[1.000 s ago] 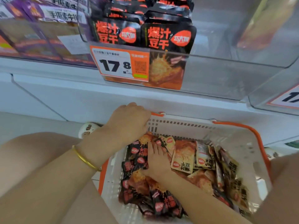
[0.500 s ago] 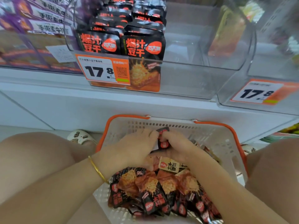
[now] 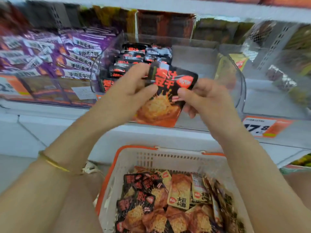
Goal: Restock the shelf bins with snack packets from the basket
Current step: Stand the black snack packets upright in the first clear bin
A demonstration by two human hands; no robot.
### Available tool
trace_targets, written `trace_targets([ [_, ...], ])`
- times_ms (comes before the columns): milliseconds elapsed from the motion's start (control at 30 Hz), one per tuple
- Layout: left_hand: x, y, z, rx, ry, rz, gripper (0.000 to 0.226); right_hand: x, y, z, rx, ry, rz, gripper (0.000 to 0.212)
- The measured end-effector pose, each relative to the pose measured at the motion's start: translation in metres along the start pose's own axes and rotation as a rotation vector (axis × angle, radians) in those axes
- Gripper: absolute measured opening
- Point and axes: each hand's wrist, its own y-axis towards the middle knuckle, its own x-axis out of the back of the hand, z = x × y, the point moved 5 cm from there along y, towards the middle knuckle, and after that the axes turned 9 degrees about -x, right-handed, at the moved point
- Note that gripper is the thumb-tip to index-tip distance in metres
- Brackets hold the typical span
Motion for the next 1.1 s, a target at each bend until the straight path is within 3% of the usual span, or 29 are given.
trace_targets([
  [133,0.023,0.025,-0.011,-0.117,0.125,-0.162,0.021,-0.006,0.025,0.040,0.231,-0.132,-0.154,0.004],
  [267,0.027,0.026,0.004,-0.052,0.226,-0.254,0.024,-0.013,0.033,0.032,0.240,-0.283,-0.195,0.009],
  [333,0.026,0.025,0.011,-0.018,0.359,-0.238,0.012,-0.015,0.037,0.020,0.193,-0.384,-0.158,0.003],
  [400,0.028,0.023,0.014,-0.024,0.434,-0.245,0.016,-0.015,0.038,0.014,0.178,-0.438,-0.144,0.011],
  [500,0.030,0.023,0.010,-0.079,0.446,-0.270,0.018,-0.014,0.035,0.014,0.246,-0.468,-0.159,0.016],
  [600,0.031,0.026,0.018,-0.097,0.672,-0.228,0.009,-0.018,0.036,0.010,0.279,-0.601,-0.161,0.014],
  [733,0.028,0.023,0.035,-0.104,0.909,-0.158,0.024,-0.019,0.037,-0.002,0.198,-0.812,-0.141,0.016],
  [900,0.020,0.018,0.025,-0.168,0.968,-0.240,0.021,-0.015,0.037,-0.005,0.129,-0.804,-0.099,0.017],
  [1000,0.007,0.002,0.005,-0.266,0.977,-0.331,0.024,0.005,0.013,0.000,0.217,-0.635,-0.276,0.010],
  [1100,-0.037,-0.023,0.000,-0.399,0.863,-0.175,0.018,0.037,-0.022,-0.019,0.176,-0.450,-0.365,0.013],
])
